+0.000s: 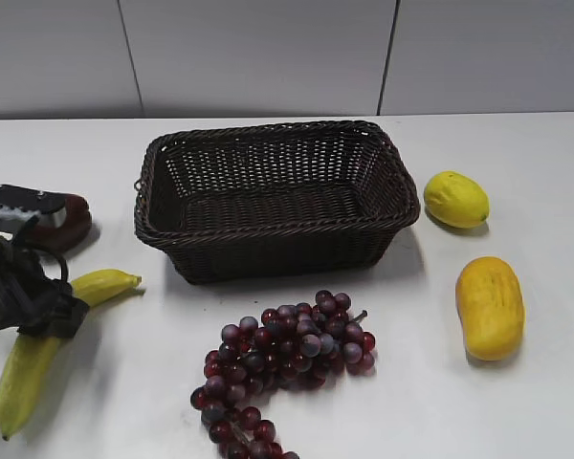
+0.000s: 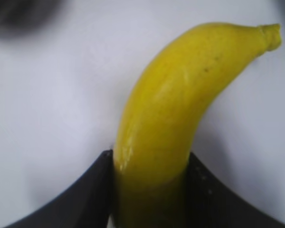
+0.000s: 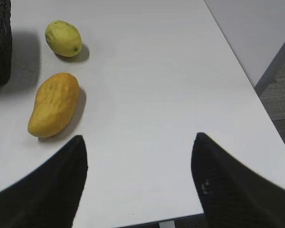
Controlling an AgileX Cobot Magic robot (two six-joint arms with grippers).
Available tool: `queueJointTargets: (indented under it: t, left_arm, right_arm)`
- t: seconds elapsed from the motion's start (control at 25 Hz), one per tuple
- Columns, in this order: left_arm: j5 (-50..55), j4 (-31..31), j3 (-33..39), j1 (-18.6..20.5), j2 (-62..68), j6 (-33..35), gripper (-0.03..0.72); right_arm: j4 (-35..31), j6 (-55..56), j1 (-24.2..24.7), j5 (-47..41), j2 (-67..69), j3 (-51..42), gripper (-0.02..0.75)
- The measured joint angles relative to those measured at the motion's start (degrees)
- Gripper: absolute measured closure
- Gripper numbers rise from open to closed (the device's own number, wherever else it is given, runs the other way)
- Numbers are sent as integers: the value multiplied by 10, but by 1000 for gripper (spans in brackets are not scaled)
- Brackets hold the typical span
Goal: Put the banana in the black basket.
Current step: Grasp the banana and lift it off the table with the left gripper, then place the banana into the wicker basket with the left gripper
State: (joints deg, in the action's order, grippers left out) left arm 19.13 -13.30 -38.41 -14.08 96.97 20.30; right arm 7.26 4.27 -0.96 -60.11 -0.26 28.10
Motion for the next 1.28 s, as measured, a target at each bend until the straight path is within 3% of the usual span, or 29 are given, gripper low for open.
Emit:
queueJointTargets:
  t: [0.48,1.0,1.28]
  left_arm:
    - [64,6,-11,0,-176,-14,375]
    - [96,-14,-239,-7,-197,-15,375]
    - [26,-15,-288,-68,-117,-15,375]
  right_arm:
    - [0,0,0,0,0,0,187]
    - [0,0,0,0,0,0,187]
    - [0,0,0,0,0,0,187]
